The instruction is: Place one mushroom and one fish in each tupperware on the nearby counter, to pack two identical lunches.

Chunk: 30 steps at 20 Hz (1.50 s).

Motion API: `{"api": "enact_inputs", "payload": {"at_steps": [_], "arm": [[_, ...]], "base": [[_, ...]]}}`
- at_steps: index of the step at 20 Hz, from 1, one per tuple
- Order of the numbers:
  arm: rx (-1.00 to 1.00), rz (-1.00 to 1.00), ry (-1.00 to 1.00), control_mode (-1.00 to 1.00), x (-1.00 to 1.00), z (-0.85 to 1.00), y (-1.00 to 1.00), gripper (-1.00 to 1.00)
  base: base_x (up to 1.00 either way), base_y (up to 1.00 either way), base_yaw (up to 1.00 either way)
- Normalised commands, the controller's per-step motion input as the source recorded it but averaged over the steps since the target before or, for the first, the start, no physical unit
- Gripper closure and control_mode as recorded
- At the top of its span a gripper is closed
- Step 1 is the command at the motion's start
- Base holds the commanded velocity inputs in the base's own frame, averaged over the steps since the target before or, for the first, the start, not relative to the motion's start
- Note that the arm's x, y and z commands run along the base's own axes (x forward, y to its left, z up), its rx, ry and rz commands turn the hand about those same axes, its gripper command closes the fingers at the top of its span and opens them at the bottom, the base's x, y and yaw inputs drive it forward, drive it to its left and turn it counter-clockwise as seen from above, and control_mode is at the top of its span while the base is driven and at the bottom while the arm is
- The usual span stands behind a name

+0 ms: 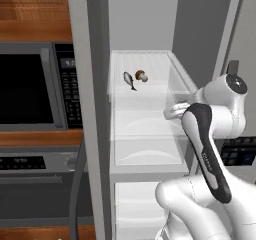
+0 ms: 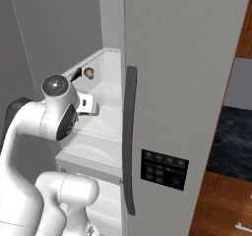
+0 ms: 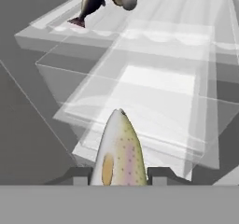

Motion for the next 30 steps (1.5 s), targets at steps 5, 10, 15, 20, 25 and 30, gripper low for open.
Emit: {"api": "enact_inputs", "payload": {"at_steps": [5,10,15,20,25,30], "arm": [[-0.01,0.09,0.0,-1.0,-1.0,0.67,0.03,1.0],[0.0,0.05,0.0,-1.0,-0.97,0.71,0.0,1.0],[-0.01,0.0,0.09,-1.0,-0.24,0.07,-0.02,1.0],[0.0,0.0,0.0,1.0,0.0,0.0,0.0,1.0],[0.0,0.0,0.0,1.0,0.0,0.0,0.0,1.0],[0.0,0.0,0.0,1.0,0.0,0.0,0.0,1.0]], "base": [[0.0,0.0,0.0],[0.0,0.0,0.0],[0.0,0.0,0.0],[-0.55,-0.23,0.0],[-1.0,-0.7,-0.01],[-0.91,-1.0,-0.14]]}}
